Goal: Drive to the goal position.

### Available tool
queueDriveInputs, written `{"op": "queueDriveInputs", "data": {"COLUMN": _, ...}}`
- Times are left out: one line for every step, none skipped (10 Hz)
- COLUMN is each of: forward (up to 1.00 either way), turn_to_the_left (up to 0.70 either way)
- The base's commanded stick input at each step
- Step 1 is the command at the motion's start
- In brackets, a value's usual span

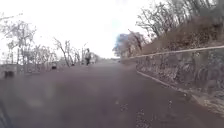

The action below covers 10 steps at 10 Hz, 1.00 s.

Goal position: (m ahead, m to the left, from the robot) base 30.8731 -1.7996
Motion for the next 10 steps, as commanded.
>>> {"op": "queueDriveInputs", "data": {"forward": 0.7, "turn_to_the_left": 0.0}}
{"op": "queueDriveInputs", "data": {"forward": 0.7, "turn_to_the_left": 0.0}}
{"op": "queueDriveInputs", "data": {"forward": 0.7, "turn_to_the_left": 0.0}}
{"op": "queueDriveInputs", "data": {"forward": 0.7, "turn_to_the_left": 0.0}}
{"op": "queueDriveInputs", "data": {"forward": 0.7, "turn_to_the_left": 0.0}}
{"op": "queueDriveInputs", "data": {"forward": 0.7, "turn_to_the_left": 0.0}}
{"op": "queueDriveInputs", "data": {"forward": 0.7, "turn_to_the_left": 0.0}}
{"op": "queueDriveInputs", "data": {"forward": 0.7, "turn_to_the_left": 0.0}}
{"op": "queueDriveInputs", "data": {"forward": 0.7, "turn_to_the_left": 0.0}}
{"op": "queueDriveInputs", "data": {"forward": 0.7, "turn_to_the_left": 0.0}}
